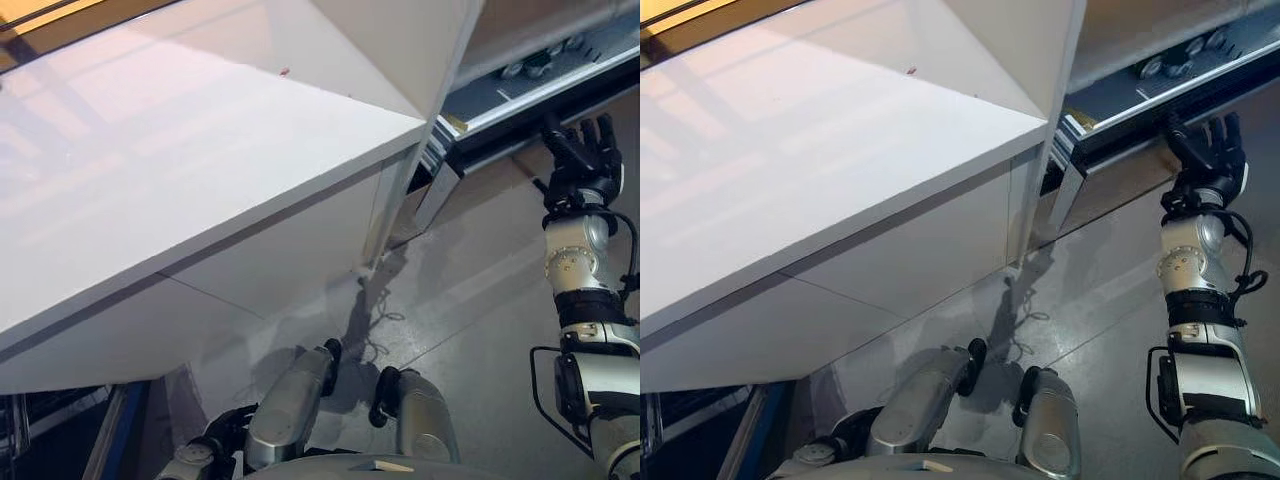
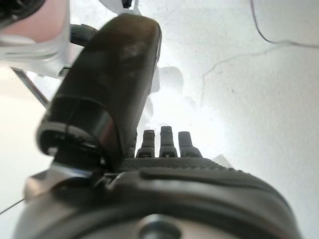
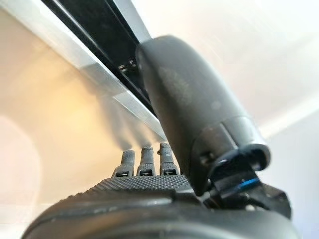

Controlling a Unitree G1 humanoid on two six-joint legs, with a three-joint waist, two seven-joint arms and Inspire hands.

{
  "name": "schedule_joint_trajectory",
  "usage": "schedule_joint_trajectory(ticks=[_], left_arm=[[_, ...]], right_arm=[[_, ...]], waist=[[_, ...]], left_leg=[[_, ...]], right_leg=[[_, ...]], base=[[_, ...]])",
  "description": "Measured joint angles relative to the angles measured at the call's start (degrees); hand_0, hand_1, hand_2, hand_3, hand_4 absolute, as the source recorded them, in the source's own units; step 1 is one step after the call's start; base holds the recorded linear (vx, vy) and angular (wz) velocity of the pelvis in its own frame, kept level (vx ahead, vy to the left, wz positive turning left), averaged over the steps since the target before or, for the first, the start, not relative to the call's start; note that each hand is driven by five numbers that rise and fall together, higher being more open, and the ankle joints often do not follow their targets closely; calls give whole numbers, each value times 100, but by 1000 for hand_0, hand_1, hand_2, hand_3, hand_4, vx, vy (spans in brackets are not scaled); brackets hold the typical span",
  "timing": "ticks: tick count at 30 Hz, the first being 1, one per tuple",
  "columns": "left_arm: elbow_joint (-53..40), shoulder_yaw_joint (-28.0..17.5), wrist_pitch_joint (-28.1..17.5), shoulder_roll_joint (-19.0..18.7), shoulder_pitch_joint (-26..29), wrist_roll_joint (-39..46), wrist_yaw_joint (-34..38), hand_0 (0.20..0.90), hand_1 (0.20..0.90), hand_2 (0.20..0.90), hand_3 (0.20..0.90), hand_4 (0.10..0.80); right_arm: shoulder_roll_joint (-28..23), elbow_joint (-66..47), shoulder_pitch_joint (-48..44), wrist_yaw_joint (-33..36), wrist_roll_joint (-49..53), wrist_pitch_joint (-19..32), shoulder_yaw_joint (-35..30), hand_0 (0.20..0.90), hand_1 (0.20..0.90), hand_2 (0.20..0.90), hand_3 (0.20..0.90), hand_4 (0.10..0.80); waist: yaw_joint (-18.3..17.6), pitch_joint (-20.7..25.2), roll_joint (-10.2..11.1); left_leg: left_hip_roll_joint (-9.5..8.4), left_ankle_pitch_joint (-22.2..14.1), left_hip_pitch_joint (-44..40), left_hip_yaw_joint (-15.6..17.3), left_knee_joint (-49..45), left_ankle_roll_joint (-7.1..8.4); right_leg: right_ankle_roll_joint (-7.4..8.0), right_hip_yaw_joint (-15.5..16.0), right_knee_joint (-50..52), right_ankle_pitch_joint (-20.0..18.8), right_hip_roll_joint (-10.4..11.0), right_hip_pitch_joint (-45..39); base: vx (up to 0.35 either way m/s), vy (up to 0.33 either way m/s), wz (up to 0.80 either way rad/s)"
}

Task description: Put drinks into fridge and close the fridge

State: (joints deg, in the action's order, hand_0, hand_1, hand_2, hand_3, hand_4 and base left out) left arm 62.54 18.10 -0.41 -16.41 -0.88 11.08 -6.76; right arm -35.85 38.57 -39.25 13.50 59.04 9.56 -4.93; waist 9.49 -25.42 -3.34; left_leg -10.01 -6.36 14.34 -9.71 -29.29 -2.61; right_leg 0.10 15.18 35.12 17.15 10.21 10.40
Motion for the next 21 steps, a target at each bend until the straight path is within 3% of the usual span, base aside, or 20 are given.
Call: schedule_joint_trajectory(ticks=[5, 13, 21], left_arm=[[-8, -4, -36, -6, 8, -57, -14, 900, 900, 900, 900, 800], [-35, -1, -96, -28, -8, -232, -9, 900, 900, 900, 900, 800], [-28, 7, 37, -219, -88, -448, -9, 900, 900, 900, 900, 800]], right_arm=[[2, 2, -149, -186, -108, -158, 358, 900, 900, 900, 900, 800], [24, 140, -137, -93, -252, -458, 346, 900, 900, 900, 900, 800], [0, 179, -136, -74, -454, -583, 344, 900, 900, 900, 900, 800]], waist=[[166, 62, -40], [167, 401, -3], [34, 823, 400]], left_leg=[[4, 33, -266, -99, 260, 6], [193, 171, -616, -44, 791, 4], [494, 347, -1033, 275, 1537, 56]], right_leg=[[3, 113, -285, -3, -20, -305], [22, 94, -1051, -297, -274, -703], [-32, -224, -2070, -758, -608, -1026]], base=[[22, -16, 11], [-20, -74, -7], [-60, -80, -26]])
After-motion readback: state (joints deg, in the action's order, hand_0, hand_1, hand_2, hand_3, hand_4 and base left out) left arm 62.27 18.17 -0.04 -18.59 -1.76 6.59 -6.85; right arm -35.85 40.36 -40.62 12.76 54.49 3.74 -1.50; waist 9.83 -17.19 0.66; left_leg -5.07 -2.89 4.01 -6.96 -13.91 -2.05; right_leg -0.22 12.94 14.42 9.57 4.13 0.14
